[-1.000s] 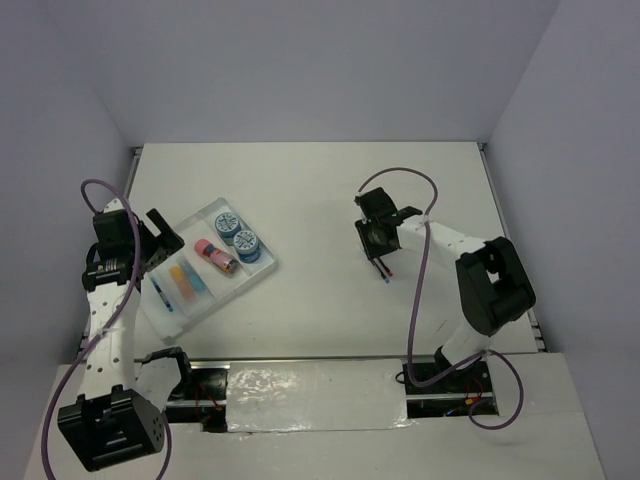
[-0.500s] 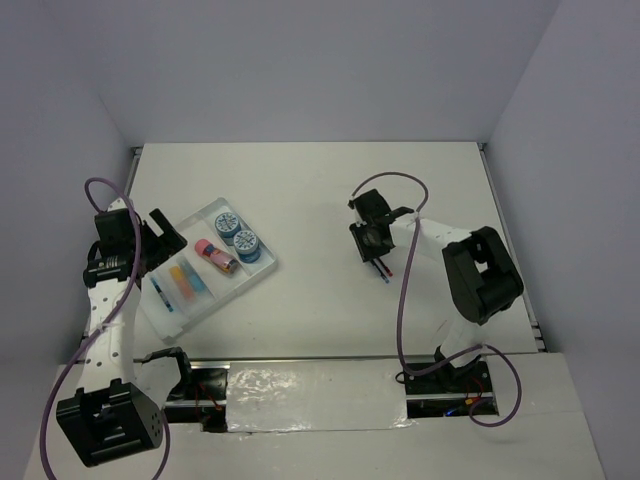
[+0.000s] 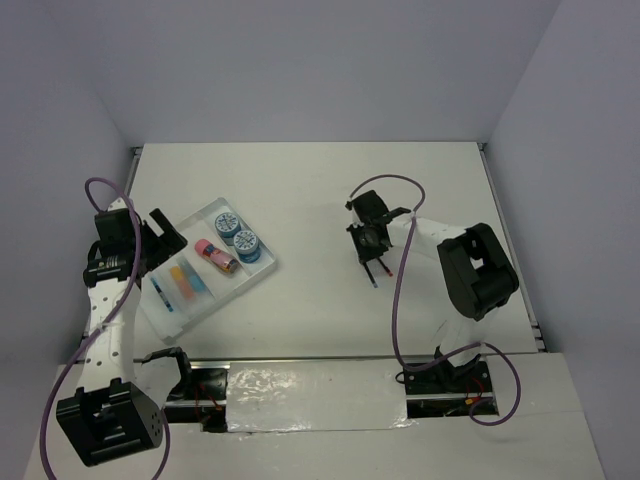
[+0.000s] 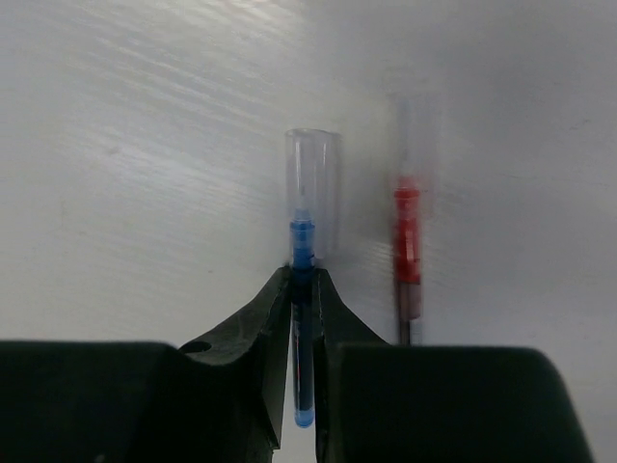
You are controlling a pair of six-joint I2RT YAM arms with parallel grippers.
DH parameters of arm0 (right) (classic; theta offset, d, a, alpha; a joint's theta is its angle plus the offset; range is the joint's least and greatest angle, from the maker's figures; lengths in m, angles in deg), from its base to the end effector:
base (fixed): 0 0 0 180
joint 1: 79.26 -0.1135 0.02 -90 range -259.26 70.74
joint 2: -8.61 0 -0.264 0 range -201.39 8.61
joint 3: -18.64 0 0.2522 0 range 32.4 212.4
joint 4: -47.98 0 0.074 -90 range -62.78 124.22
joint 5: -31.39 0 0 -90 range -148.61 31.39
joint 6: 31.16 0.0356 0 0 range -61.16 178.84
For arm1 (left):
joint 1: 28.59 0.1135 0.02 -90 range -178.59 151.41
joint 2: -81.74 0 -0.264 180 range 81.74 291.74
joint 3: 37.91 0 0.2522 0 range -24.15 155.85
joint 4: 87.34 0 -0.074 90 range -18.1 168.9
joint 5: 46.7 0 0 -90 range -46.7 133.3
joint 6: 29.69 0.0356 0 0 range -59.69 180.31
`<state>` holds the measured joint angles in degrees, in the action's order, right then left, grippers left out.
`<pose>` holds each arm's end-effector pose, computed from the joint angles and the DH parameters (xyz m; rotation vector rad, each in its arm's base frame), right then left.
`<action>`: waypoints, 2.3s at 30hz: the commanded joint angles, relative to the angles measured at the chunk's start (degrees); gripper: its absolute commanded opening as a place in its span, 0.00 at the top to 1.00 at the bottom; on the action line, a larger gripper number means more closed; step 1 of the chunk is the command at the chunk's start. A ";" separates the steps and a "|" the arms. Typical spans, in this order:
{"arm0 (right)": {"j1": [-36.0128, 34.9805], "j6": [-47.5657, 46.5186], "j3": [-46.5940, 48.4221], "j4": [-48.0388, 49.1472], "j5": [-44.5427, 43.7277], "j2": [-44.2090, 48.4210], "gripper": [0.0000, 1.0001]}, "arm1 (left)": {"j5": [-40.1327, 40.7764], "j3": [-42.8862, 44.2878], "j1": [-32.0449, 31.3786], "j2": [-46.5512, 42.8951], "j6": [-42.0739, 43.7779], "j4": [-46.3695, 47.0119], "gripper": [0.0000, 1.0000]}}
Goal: Sort the stationery into containers
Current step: Pick up the pen from the center of the board, then place the pen in the storage box.
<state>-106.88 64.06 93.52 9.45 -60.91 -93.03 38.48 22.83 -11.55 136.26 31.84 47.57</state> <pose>0.3057 0.1583 0.1590 -0.5155 2.6651 0.1158 0.1947 0.0565 0.2871 -0.8299 2.0958 -0.2017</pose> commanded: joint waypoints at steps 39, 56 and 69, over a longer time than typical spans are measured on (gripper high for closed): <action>-24.42 25.11 9.09 39.45 23.13 12.80 0.86 | -26.31 1.71 -28.46 -6.18 -6.95 17.89 0.92; -3.06 18.09 -8.56 28.66 20.59 32.73 0.00 | 21.77 13.92 -3.51 22.63 4.04 -9.36 1.00; -1.92 14.30 -11.99 23.98 19.80 37.31 0.00 | 28.89 12.08 3.35 25.64 1.66 -9.36 0.94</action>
<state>-109.20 79.29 81.96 33.42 -41.28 -55.70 63.84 35.53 -8.47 163.71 34.42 38.76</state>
